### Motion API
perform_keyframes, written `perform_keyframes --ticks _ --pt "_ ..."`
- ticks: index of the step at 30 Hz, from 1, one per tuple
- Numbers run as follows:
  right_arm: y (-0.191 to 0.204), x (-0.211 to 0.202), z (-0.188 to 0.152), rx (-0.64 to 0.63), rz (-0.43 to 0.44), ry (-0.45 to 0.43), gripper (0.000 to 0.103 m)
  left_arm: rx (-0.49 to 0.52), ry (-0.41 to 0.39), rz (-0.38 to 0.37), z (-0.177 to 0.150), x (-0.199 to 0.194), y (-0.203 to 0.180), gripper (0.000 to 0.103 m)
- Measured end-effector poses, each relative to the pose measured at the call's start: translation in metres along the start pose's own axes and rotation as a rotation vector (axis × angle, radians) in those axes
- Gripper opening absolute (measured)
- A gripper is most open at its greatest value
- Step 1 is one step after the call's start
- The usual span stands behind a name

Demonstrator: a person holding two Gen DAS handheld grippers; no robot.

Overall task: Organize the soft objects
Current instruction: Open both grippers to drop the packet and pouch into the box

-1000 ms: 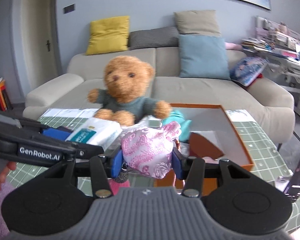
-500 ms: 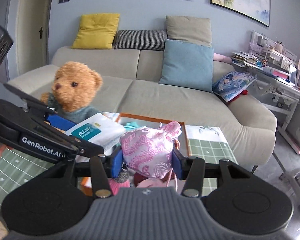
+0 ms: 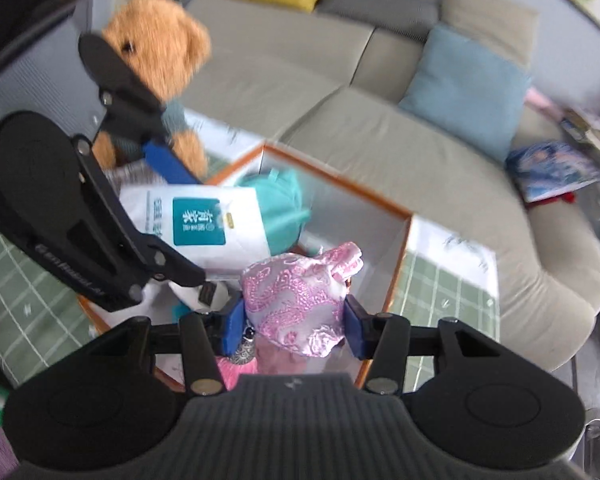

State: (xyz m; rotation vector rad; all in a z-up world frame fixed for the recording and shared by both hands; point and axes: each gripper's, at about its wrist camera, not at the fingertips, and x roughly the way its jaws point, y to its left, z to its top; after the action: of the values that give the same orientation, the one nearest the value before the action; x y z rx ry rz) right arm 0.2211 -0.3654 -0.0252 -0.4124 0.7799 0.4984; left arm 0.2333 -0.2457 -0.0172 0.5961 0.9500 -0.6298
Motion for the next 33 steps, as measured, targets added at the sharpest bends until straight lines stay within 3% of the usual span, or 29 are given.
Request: perform_keyframes --ticks 6,12,19,33 --pt "-0.002 0.044 -0.003 -0.089 0.049 0.096 0.05 0.19 0.112 0.019 0.004 0.035 -0.016 0.073" --pt "-0.009 0.074 -0.01 -0.184 0.123 0.181 0.05 0.301 0.192 -0.014 0.001 0.06 -0.023 0.073" --pt "-0.009 0.098 -0.018 -0.226 0.138 0.244 0.05 0.301 0.258 -0.037 -0.001 0.081 -0.015 0.073" --pt "-0.004 0.101 -0.018 -0.254 0.116 0.251 0.056 0.3 0.23 -0.016 -0.003 0.081 -0.019 0.085"
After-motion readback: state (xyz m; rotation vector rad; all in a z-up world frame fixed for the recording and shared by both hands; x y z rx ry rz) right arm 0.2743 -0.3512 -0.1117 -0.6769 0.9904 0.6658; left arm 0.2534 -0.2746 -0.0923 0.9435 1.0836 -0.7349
